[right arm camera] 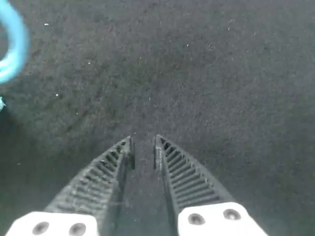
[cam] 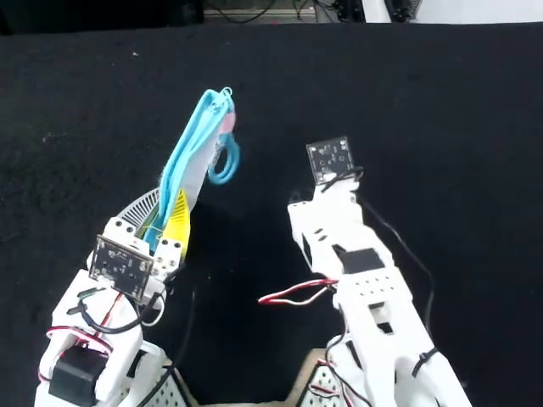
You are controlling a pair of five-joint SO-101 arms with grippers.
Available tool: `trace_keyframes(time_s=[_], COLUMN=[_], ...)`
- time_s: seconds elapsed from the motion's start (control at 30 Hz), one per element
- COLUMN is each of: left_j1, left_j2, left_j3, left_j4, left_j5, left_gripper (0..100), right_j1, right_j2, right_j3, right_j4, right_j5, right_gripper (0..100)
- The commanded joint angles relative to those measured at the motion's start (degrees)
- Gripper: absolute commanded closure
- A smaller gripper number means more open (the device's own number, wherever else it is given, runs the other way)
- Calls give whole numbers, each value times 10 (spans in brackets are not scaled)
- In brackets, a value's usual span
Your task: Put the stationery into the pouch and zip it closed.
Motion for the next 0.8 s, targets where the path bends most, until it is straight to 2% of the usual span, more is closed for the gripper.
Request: trace_keyframes(time_s=[0.0, 0.2, 0.77], left_j1=[-8, -8, -8], left_j2=[7, 5, 5], left_j3=[17, 23, 66], left_j4=[-3, 3, -11], left_j5=[29, 90, 92], left_gripper=[970, 970, 970], right_j1=[8, 5, 4], right_j2=[-15, -15, -19], right_j3=[0, 2, 7], right_j4=[-23, -34, -56], right_j5=[-4, -4, -4], right_gripper=[928, 928, 931])
